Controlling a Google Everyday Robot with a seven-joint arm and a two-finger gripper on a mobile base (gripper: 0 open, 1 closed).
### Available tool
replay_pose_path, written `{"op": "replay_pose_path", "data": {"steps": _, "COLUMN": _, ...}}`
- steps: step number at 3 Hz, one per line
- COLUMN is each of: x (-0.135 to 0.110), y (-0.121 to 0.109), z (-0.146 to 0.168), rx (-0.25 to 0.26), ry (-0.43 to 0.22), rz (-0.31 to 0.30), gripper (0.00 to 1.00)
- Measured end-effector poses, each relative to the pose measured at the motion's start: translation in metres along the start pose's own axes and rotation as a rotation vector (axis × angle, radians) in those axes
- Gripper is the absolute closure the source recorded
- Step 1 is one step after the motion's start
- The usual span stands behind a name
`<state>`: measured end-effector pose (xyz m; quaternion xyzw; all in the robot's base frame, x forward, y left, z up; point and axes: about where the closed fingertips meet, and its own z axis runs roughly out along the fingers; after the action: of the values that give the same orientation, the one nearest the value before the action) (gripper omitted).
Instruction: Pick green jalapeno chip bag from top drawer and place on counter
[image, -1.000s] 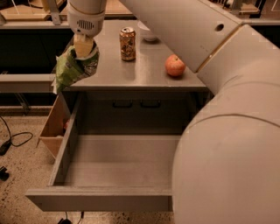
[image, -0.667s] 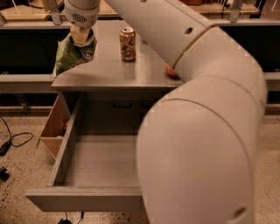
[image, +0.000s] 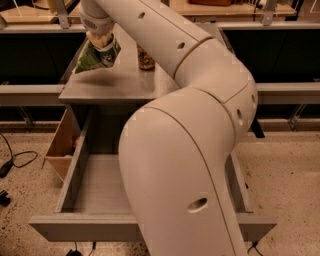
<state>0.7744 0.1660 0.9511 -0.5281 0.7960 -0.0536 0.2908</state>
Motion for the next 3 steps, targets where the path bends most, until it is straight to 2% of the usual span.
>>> {"op": "replay_pose_path", "data": {"steps": 1, "x": 0.0064, "y": -0.0109, "z": 0.0184, "rx": 0.041, "ry": 0.02, "rz": 0.125, "gripper": 1.0}}
{"op": "replay_pose_path", "data": {"steps": 2, "x": 0.0065, "y": -0.0101, "z": 0.0199, "rx": 0.04, "ry": 0.021, "rz": 0.147, "gripper": 0.81}}
{"op": "replay_pose_path", "data": {"steps": 3, "x": 0.0065, "y": -0.0101, "z": 0.02, "rx": 0.04, "ry": 0.021, "rz": 0.147, "gripper": 0.58}}
